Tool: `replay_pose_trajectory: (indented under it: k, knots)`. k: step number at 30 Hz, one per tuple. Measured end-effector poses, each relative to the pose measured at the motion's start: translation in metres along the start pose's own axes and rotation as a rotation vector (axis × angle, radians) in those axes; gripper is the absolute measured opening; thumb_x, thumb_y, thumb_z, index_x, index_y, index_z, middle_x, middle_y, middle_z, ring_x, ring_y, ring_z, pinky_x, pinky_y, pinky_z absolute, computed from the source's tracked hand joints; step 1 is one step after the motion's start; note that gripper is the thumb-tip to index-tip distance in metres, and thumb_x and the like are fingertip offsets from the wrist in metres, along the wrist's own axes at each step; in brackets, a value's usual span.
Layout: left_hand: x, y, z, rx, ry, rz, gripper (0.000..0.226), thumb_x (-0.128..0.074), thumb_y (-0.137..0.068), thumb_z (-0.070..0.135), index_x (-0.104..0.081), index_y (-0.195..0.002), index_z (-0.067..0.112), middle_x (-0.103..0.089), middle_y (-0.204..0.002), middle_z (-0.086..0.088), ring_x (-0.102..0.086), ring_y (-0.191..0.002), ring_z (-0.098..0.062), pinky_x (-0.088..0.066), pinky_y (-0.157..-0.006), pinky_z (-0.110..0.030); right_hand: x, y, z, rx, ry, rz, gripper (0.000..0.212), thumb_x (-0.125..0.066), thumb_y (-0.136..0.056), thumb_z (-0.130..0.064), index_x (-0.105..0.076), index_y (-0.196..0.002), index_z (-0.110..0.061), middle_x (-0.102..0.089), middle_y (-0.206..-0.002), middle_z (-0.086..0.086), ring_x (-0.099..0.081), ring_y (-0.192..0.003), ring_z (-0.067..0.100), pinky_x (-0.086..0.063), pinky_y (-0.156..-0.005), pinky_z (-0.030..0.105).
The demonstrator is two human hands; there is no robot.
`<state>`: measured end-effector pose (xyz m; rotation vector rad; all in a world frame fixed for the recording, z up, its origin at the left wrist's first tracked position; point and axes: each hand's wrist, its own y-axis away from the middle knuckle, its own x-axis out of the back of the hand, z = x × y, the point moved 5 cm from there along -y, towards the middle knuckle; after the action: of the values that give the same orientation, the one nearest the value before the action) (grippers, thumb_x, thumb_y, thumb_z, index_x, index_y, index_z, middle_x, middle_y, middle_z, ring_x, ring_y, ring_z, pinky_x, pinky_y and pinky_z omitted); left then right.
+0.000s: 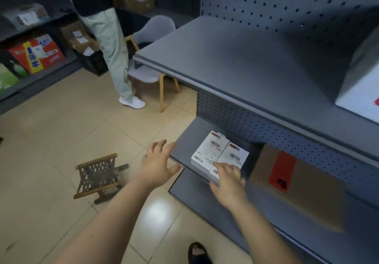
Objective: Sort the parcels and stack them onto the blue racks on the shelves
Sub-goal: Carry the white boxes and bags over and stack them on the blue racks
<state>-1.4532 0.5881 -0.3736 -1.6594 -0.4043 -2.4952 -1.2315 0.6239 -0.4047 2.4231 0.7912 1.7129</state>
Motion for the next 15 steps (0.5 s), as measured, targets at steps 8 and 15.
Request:
replay_pose_trajectory:
  k: [8, 15]
  knots:
    - [-0.02, -0.069, 0.003, -0.106, -0.127, -0.168, 0.065, -0.053, -0.085, 0.054, -0.022, -0.141, 0.047, -0.016, -0.157, 0.001, -0.007, -0.143, -0.026, -0.032, -0.106, -0.05, -0.025, -0.041, 0.051, -0.273, -0.493, -0.317, 0.081, -0.063, -0.086, -0.041, -0.015, -0.151, -0.028, -0.024, -0.155, 0.002, -0.027, -0.139, 0.025, -0.026, -0.114, 0.035]
    - [-0.058, -0.109, 0.02, -0.271, -0.201, -0.346, 0.065, -0.053, -0.087, 0.051, -0.021, -0.144, 0.045, -0.013, -0.157, 0.0, -0.011, -0.142, -0.028, -0.036, -0.104, -0.047, -0.031, -0.043, 0.044, -0.299, -0.247, -0.156, 0.078, -0.056, -0.089, -0.043, -0.011, -0.151, -0.033, -0.003, -0.161, -0.002, -0.002, -0.145, 0.028, -0.01, -0.116, 0.043]
